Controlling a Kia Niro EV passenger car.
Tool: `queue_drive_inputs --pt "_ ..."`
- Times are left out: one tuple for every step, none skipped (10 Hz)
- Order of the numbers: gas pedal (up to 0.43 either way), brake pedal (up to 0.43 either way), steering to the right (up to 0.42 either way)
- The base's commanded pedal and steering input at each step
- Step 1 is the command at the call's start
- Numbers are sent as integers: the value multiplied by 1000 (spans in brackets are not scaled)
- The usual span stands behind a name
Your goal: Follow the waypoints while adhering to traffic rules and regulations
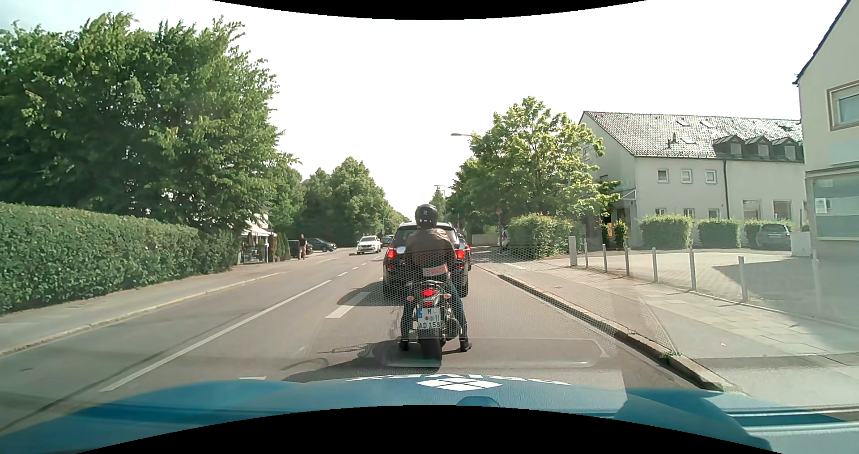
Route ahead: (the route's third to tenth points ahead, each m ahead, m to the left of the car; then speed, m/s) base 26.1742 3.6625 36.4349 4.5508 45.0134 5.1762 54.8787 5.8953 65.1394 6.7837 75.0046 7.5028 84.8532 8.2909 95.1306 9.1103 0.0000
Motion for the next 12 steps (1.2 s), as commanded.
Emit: queue_drive_inputs --pt "0 311 -21" --pt "0 311 -21" --pt "0 311 -21" --pt "0 311 -21" --pt "0 311 -21" --pt "0 311 -21" --pt "0 311 -21" --pt "0 311 -21" --pt "0 311 -21" --pt "0 311 -21" --pt "0 311 -21" --pt "0 311 -21"
